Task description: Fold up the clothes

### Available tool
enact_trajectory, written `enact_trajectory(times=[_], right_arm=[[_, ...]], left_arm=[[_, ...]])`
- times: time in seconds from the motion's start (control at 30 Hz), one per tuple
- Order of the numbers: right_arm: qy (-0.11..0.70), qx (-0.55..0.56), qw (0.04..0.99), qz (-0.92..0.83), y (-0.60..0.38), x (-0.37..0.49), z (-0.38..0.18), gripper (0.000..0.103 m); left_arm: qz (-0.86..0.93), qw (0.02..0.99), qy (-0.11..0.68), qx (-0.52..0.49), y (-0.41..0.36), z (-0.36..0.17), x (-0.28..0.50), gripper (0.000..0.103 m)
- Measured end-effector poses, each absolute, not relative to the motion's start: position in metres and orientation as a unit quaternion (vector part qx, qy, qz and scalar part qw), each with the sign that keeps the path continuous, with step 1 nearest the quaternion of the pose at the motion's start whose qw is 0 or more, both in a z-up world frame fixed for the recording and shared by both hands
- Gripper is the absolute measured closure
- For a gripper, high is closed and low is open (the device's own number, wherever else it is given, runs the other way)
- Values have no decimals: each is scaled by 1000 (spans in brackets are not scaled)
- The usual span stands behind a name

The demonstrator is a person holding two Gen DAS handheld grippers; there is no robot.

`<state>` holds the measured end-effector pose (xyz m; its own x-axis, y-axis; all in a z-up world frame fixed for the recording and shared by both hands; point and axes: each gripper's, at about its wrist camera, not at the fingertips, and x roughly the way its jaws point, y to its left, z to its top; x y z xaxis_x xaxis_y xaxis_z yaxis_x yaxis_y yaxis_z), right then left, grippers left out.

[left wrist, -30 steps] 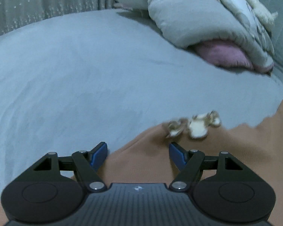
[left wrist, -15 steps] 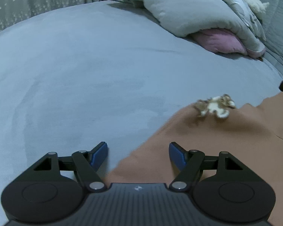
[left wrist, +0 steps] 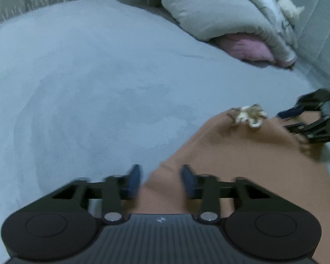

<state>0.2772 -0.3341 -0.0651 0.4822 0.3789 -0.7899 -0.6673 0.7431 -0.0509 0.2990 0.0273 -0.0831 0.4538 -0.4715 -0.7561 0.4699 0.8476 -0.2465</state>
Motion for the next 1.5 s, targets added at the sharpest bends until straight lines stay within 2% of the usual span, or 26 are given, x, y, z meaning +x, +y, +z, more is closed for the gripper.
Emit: enact_trajectory(times=[0.07, 0.13, 0.2, 0.33, 0.53, 0.63, 0.67, 0.7, 0.77, 0.9, 1.07, 1.37, 1.5], right_arm=[[398, -185, 842, 314, -333, 275, -63, 91], [385, -203, 845, 310, -329, 270, -61, 98], [337, -252, 867, 269, -321, 257, -57, 98], [270, -280, 902, 186, -316, 253, -50, 99], [299, -321, 887, 148, -298, 274, -85, 98], [293, -341, 884, 129, -289, 274, -100, 95], [292, -340, 885, 124, -289, 273, -98, 92], [294, -332, 888, 119, -290, 272, -93, 87], [300, -312, 895, 113, -293, 266, -79, 68], [310, -265, 905, 121, -296, 247, -48, 60], [328, -221, 906, 148, -281, 213, -20, 57], [321, -201, 904, 196, -222, 152, 8, 57], [317, -190, 904, 217, -193, 133, 17, 57]], left_arm=[[-268, 862, 430, -24, 29, -86, 293, 94], [-254, 878, 404, -32, 29, -84, 283, 95], [-239, 892, 381, -40, 30, -81, 278, 96], [-206, 914, 347, -45, 30, -75, 279, 96], [-172, 922, 347, 19, 7, -99, 286, 93], [-163, 923, 349, 9, 9, -95, 285, 80], [-160, 922, 353, 2, 11, -93, 285, 69], [-152, 921, 359, 1, 14, -86, 283, 58], [-143, 922, 360, 0, 22, -72, 274, 48], [-124, 926, 356, -12, 53, -39, 244, 36], [-80, 923, 377, -22, 112, -15, 198, 29], [-20, 911, 409, -41, 208, -11, 123, 28], [-6, 902, 423, -89, 247, -19, 106, 28]])
